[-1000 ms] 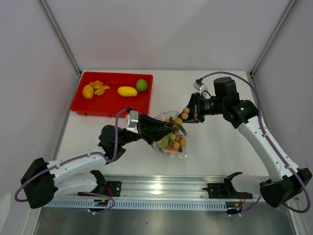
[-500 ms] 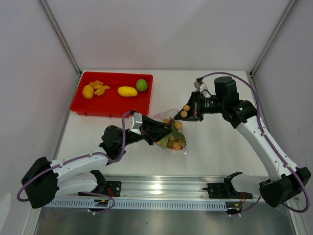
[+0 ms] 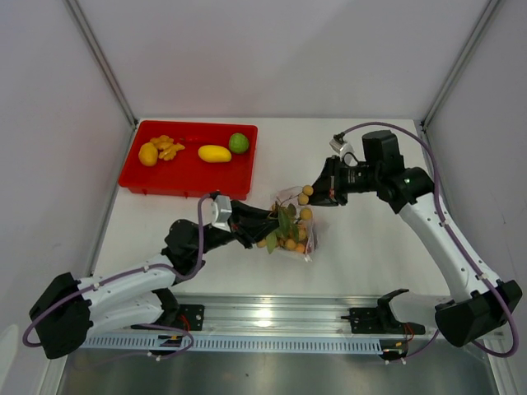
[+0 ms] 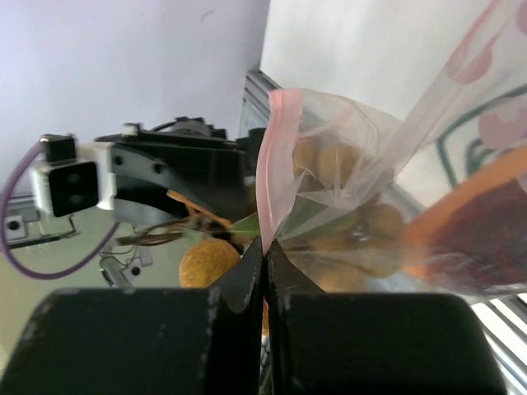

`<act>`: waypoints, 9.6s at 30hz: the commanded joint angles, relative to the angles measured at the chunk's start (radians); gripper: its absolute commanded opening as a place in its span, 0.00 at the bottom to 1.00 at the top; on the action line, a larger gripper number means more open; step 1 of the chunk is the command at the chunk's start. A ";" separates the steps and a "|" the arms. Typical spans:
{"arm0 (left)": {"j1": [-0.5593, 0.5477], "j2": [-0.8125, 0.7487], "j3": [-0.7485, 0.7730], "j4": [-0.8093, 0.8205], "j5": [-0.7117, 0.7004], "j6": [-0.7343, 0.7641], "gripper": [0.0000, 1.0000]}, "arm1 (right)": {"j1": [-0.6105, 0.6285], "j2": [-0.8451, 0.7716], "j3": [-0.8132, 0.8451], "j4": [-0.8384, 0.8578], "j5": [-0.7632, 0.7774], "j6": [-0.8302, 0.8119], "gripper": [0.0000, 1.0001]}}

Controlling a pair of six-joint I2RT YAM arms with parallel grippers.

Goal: Place the food in the zip-top bag and seal the zipper
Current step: Place the fake fruit in the zipper food storage bag, then adjust the zipper food storage bag at the center of the board.

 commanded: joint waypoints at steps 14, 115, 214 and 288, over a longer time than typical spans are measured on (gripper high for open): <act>0.007 -0.069 -0.022 0.001 -0.018 0.017 0.00 | 0.003 0.007 0.121 -0.087 0.066 -0.086 0.00; -0.338 0.229 0.190 -0.335 -0.920 -0.083 0.01 | 0.009 -0.021 0.071 0.013 0.115 -0.026 0.00; -0.177 0.003 0.435 -1.246 -0.564 -0.456 0.01 | 0.020 -0.080 -0.006 -0.071 0.072 -0.209 0.00; -0.141 0.234 0.886 -1.422 -0.272 -0.422 0.00 | 0.068 -0.270 0.278 -0.276 0.779 -0.424 0.00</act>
